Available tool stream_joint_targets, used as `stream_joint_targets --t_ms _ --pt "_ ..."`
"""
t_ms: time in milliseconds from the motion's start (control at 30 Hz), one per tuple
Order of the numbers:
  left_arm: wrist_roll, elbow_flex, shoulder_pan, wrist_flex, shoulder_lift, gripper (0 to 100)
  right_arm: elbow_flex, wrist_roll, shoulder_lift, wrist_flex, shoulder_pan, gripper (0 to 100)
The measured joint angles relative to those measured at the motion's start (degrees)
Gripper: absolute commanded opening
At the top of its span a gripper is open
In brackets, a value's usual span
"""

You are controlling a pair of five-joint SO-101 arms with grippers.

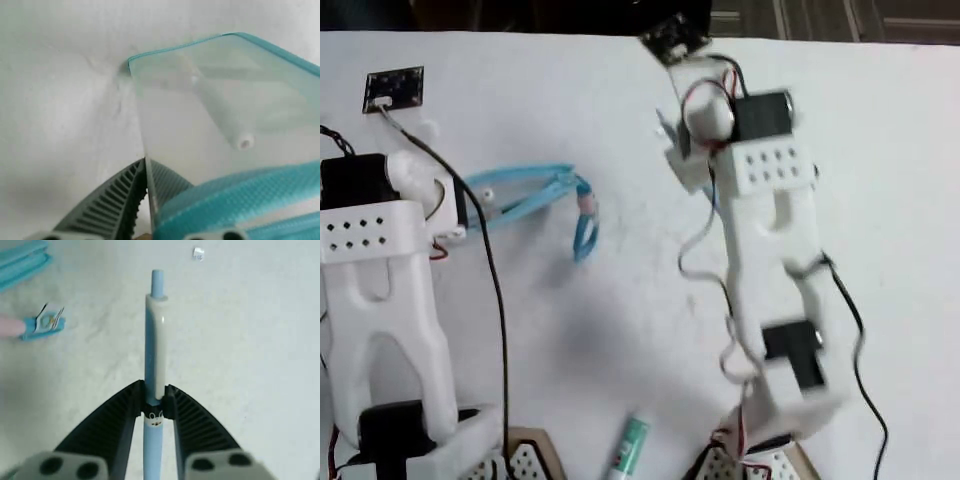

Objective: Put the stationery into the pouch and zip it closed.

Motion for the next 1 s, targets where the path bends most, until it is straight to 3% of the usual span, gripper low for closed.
stream_joint_targets --t_ms 133,300,400,533,700,1000 --pt "0.00 0.00 0.00 0.00 0.00 2 19.34 0.00 -17.14 -0.79 -0.53 1.8" --pt "0.00 0.00 0.00 0.00 0.00 2 44.04 -0.70 -39.74 -9.93 -0.97 1.8" --pt "0.00 0.00 0.00 0.00 0.00 2 57.85 -8.35 -52.40 -17.93 -5.36 1.8" --pt "0.00 0.00 0.00 0.00 0.00 2 72.44 -24.62 -66.20 -30.77 -14.51 1.8" --pt "0.00 0.00 0.00 0.00 0.00 2 81.14 -34.64 -77.71 -52.66 -23.56 1.7" --pt "0.00 0.00 0.00 0.00 0.00 2 79.30 -32.79 -73.23 -94.59 -24.79 1.7"
